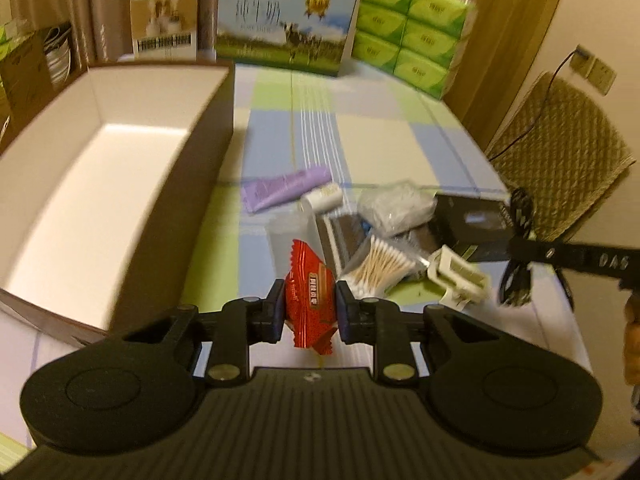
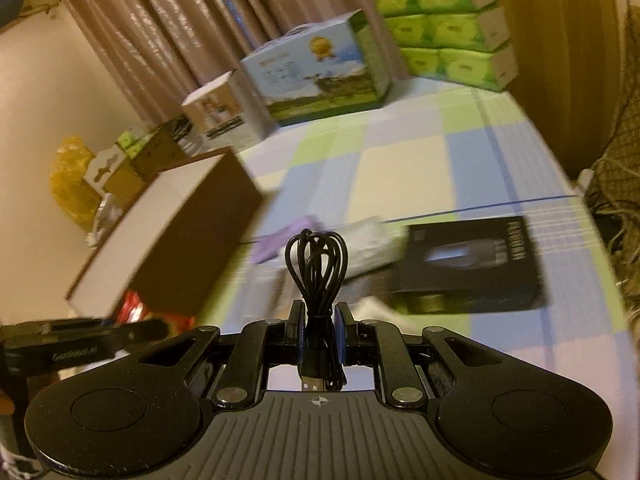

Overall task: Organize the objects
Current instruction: 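Carry the candy and cable into the brown box and open both tools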

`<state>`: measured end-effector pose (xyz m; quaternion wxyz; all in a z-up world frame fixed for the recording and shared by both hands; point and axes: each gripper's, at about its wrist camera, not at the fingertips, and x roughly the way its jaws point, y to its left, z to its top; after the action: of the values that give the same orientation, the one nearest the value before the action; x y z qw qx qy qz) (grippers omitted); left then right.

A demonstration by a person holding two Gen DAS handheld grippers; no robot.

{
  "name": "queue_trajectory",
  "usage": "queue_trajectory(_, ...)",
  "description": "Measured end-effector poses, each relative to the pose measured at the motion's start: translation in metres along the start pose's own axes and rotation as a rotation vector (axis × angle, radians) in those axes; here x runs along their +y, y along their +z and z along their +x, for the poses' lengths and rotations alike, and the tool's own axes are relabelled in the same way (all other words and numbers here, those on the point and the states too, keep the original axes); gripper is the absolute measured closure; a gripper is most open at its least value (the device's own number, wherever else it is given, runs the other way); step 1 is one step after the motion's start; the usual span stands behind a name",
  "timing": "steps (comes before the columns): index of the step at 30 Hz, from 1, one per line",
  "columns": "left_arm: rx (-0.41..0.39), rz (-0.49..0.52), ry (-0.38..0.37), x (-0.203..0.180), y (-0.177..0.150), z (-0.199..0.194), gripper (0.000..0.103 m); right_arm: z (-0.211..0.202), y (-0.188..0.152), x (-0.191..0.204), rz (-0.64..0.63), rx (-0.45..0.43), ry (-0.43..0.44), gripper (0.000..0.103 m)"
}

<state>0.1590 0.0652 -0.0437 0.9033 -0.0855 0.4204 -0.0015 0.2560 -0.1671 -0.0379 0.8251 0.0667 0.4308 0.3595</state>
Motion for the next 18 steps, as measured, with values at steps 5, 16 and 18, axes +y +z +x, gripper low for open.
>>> queue_trajectory(5,-0.050,0.001,-0.026,0.029,0.012,-0.033,0.082,0.009,0.004,0.057,0.016,0.030,0.097,0.091)
queue_trajectory(16,-0.107,-0.012,0.024,0.121,0.037,-0.076,0.082,0.077,0.018,0.177,-0.019,0.061,0.257,0.091)
queue_trajectory(18,-0.110,-0.019,0.039,0.137,0.039,-0.077,0.082,0.094,0.019,0.192,-0.026,0.069,0.254,0.091)
